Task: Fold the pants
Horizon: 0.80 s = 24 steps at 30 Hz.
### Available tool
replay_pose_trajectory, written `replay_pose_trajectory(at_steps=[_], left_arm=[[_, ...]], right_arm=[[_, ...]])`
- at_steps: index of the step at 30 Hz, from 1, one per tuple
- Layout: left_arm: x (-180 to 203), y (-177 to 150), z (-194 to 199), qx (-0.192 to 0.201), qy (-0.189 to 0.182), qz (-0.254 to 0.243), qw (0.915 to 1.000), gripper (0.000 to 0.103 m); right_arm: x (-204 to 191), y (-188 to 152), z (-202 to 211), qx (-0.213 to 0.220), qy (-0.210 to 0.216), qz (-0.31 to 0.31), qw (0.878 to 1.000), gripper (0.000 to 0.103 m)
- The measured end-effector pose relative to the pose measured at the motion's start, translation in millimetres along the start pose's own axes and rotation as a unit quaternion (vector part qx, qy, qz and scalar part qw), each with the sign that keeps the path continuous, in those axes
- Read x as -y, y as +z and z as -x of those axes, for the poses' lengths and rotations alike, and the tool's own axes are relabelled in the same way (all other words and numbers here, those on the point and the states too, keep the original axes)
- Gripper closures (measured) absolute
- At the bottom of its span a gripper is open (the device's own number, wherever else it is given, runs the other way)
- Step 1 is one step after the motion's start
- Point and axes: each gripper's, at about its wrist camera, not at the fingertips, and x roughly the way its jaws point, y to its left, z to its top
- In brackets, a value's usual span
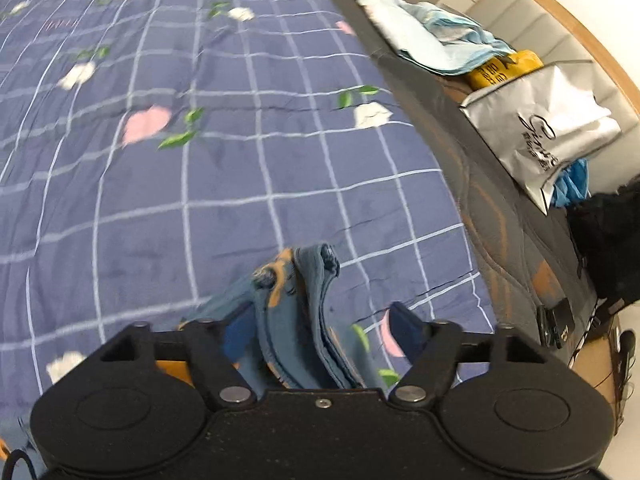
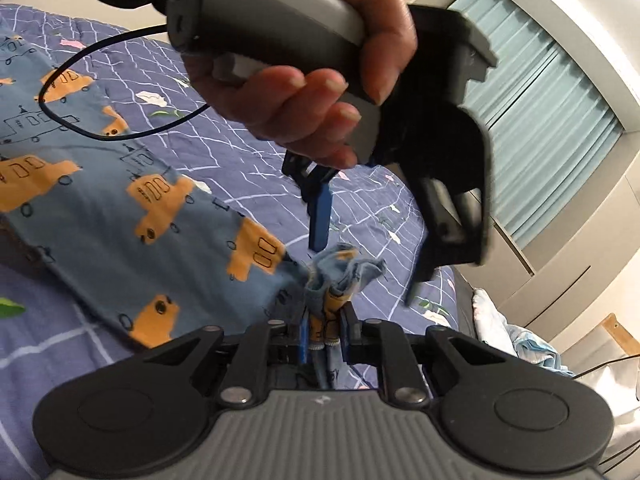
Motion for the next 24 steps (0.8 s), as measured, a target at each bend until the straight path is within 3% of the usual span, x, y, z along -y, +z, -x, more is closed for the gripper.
replay_pose_trajectory(at_steps=[2, 6, 8, 16, 24], left_arm=[[-8, -4, 3, 0.005, 0.001, 0.025, 0.9997, 0.056], [-17, -10, 16, 0.026, -0.006, 0.057, 0.998, 0.074], [-16, -13, 26, 0.038, -0.006, 0.056, 0.9977, 0.088], [-21, -37, 91, 0.082, 0.012, 0.046, 0.9955, 0.09], [-57, -94, 152, 0.108, 0.067, 0.041, 0.991, 0.091]], right_arm=[[0, 2, 1, 0.001, 0.0, -0.005, 1.0, 0.086], [2, 6, 5, 0.007, -0.002, -0.01, 1.0, 0.087], [3, 10, 7, 0.011, -0.003, -0.011, 1.0, 0.087], [3, 33, 41, 0.046, 0.016, -0.018, 0.999, 0.087], [-16, 65, 66, 0.078, 0.13, -0.068, 0.986, 0.087]])
